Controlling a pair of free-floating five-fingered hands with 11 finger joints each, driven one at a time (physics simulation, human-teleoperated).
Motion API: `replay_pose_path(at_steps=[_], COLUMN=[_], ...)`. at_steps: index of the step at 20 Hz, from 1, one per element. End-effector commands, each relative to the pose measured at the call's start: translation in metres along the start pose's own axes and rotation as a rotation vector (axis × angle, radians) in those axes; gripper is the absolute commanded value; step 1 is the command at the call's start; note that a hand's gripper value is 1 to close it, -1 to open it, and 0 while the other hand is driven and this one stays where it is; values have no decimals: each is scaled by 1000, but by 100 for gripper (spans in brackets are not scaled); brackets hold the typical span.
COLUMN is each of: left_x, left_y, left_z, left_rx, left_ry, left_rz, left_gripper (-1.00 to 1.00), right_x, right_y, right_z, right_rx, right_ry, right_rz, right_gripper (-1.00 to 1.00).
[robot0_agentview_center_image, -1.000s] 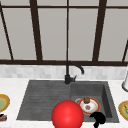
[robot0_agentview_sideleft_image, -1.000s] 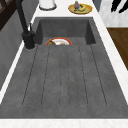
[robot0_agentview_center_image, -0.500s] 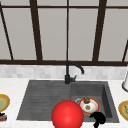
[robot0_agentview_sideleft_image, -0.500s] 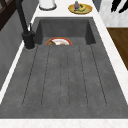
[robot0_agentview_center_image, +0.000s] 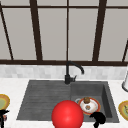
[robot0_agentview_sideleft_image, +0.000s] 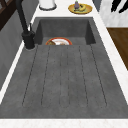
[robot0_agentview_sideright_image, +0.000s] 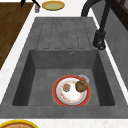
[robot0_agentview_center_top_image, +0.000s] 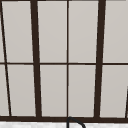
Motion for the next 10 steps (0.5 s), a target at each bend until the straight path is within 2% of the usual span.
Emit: replay_pose_path(at_steps=[1, 3, 4, 7, 10], left_x=[-31, -45, -49, -50, -57], left_y=[0, -3, -3, -3, -3], left_z=[-1, 16, 19, 34, 48], left_rx=[-27, -55, -54, -84, -105], left_ry=[35, -16, -20, 38, 51], left_rz=[68, 79, 79, 84, 93], left_gripper=[-100, -100, -100, -100, -100], right_x=[0, 0, 0, 0, 0], right_y=[0, 0, 0, 0, 0], right_z=[0, 0, 0, 0, 0], right_rx=[0, 0, 0, 0, 0], right_ry=[0, 0, 0, 0, 0], right_rz=[0, 0, 0, 0, 0], right_gripper=[0, 0, 0, 0, 0])
